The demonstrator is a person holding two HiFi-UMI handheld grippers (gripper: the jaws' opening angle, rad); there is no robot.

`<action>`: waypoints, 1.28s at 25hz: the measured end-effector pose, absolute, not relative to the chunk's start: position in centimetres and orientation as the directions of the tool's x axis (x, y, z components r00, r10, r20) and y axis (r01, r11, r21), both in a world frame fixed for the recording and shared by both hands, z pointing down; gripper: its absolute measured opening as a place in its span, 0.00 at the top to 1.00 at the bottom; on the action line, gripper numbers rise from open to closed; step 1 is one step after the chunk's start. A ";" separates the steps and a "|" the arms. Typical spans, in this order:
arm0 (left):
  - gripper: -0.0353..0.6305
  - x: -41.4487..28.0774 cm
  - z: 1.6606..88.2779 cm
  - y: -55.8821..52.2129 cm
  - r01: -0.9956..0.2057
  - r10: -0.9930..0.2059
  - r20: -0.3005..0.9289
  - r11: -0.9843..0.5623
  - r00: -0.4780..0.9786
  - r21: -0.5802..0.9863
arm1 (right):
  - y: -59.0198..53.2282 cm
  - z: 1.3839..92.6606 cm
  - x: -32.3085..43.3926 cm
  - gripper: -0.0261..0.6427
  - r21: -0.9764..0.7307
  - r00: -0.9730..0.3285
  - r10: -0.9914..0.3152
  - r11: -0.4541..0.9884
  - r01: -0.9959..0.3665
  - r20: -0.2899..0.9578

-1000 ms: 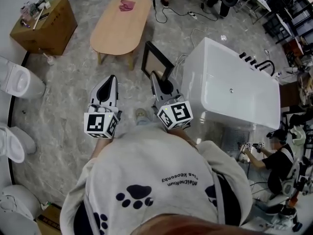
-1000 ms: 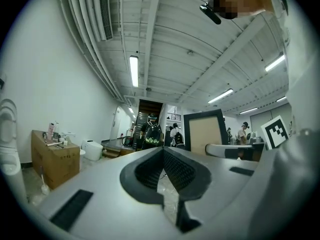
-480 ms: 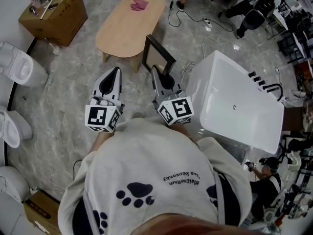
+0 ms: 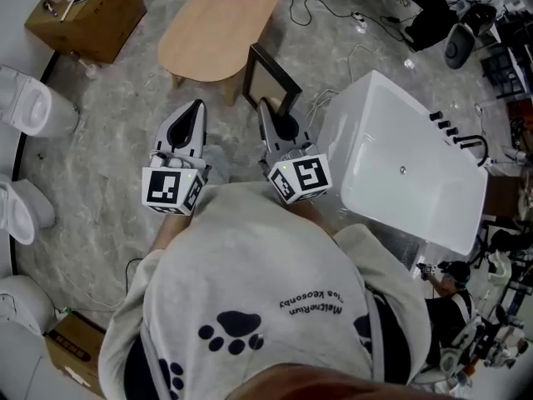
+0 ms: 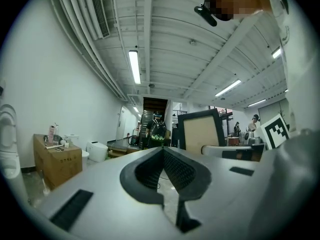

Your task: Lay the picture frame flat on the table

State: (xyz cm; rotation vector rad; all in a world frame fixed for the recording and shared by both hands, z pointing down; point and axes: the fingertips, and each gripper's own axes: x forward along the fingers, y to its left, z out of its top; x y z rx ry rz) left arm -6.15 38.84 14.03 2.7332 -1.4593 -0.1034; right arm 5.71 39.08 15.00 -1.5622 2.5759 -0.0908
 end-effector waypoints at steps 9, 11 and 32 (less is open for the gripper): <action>0.93 -4.7 14.5 33.7 -0.792 -0.796 -0.024 -0.604 0.604 0.084 | 34.9 15.5 7.3 0.93 -0.106 -0.393 -0.918 0.396 -0.912 -0.048; 0.93 -4.7 14.8 31.9 -0.784 -0.788 -0.014 -0.615 0.616 0.090 | 33.2 15.7 7.5 0.93 -0.111 -0.377 -0.925 0.380 -0.918 -0.044; 0.93 -5.3 16.5 14.2 -0.620 -0.619 0.049 -0.777 0.784 0.107 | 18.8 17.6 6.8 0.93 -0.148 -0.157 -0.987 0.152 -0.977 0.024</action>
